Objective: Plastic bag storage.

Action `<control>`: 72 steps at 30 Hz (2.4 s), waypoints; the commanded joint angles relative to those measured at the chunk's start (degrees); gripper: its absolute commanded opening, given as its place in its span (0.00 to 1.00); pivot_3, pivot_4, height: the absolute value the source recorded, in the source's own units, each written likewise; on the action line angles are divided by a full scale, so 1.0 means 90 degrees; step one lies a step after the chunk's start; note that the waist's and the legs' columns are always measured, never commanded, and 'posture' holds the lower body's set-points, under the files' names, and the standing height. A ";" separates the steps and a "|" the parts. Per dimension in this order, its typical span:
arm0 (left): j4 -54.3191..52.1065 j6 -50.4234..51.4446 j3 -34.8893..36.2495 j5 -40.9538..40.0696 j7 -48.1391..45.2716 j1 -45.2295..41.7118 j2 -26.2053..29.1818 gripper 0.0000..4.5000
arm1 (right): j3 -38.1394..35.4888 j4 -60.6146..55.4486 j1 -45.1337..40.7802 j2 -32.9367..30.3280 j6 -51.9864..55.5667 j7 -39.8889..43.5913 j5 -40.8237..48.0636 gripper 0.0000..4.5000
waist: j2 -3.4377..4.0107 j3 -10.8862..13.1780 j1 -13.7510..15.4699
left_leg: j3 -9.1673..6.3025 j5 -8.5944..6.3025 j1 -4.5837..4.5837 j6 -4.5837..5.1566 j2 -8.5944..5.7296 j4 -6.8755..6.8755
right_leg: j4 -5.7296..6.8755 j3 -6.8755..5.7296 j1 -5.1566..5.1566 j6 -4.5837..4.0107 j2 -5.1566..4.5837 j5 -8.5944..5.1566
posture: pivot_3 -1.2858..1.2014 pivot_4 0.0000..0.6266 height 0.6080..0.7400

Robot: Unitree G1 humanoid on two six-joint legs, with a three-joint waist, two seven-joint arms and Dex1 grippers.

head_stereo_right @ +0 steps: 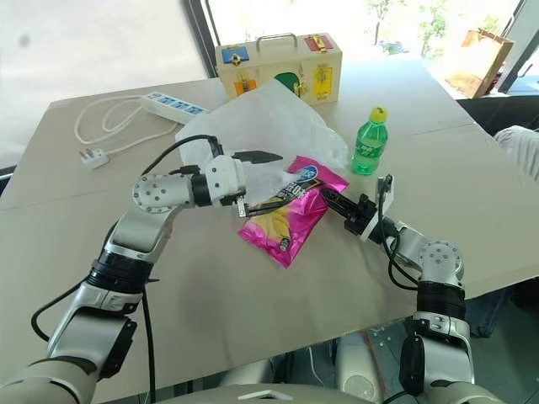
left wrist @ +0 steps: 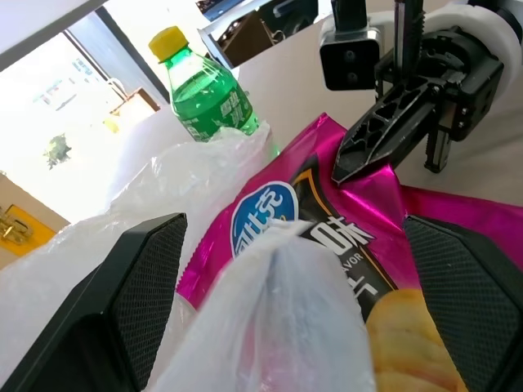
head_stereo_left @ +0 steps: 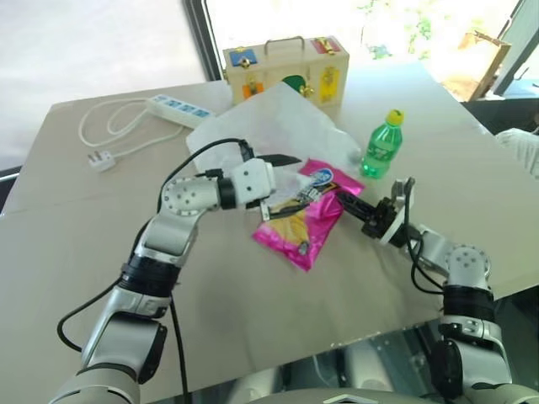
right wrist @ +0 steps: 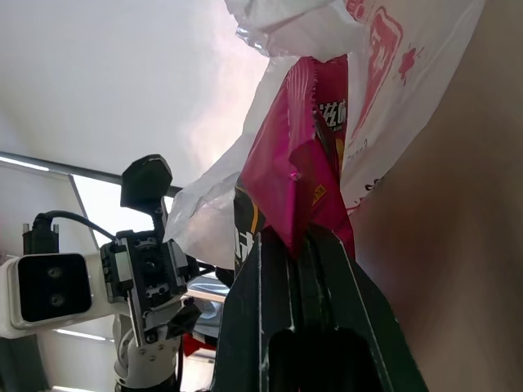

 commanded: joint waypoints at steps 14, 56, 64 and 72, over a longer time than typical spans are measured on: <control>0.1097 -0.0709 -0.0330 0.1440 0.0602 -0.0452 0.0023 0.99 | 0.0012 -0.0136 -0.0091 0.0082 -0.0228 0.0149 -0.0008 0.00 | -0.0001 -0.0002 0.0051 | 0.0001 0.0000 0.0002 0.0000 -0.0004 0.0005 | 0.0001 -0.0009 0.0002 0.0000 -0.0001 0.0000 | 0.52 0.24 1.00; -0.2691 0.0663 0.1783 -0.0764 0.0998 0.2816 0.0307 0.02 | 0.0176 0.1783 -0.1461 -0.0477 0.0236 0.0785 -0.0400 0.00 | 0.0005 -0.0008 0.0172 | 0.0020 0.0002 0.0040 -0.0005 0.0002 -0.0009 | -0.0014 0.0003 0.0025 -0.0004 0.0031 0.0003 | 0.52 0.24 1.00; -0.1871 0.0695 0.1041 0.0183 0.1328 0.1256 0.0229 0.66 | 0.0332 0.1540 -0.1271 -0.0293 0.0202 0.0979 -0.0714 0.00 | 0.0001 -0.0011 0.0103 | 0.0017 0.0002 0.0030 -0.0005 0.0004 -0.0014 | -0.0012 0.0003 0.0014 -0.0003 -0.0002 0.0003 | 0.52 0.24 1.00; -0.1841 0.2227 -0.0082 0.0716 0.1385 0.0260 -0.0140 0.99 | 0.0176 0.0988 -0.0829 -0.0016 -0.0031 0.0807 -0.0755 0.00 | -0.0001 -0.0014 0.0101 | 0.0008 0.0002 0.0015 -0.0004 -0.0003 -0.0001 | 0.0002 -0.0003 0.0015 -0.0001 -0.0007 0.0004 | 0.52 0.24 1.00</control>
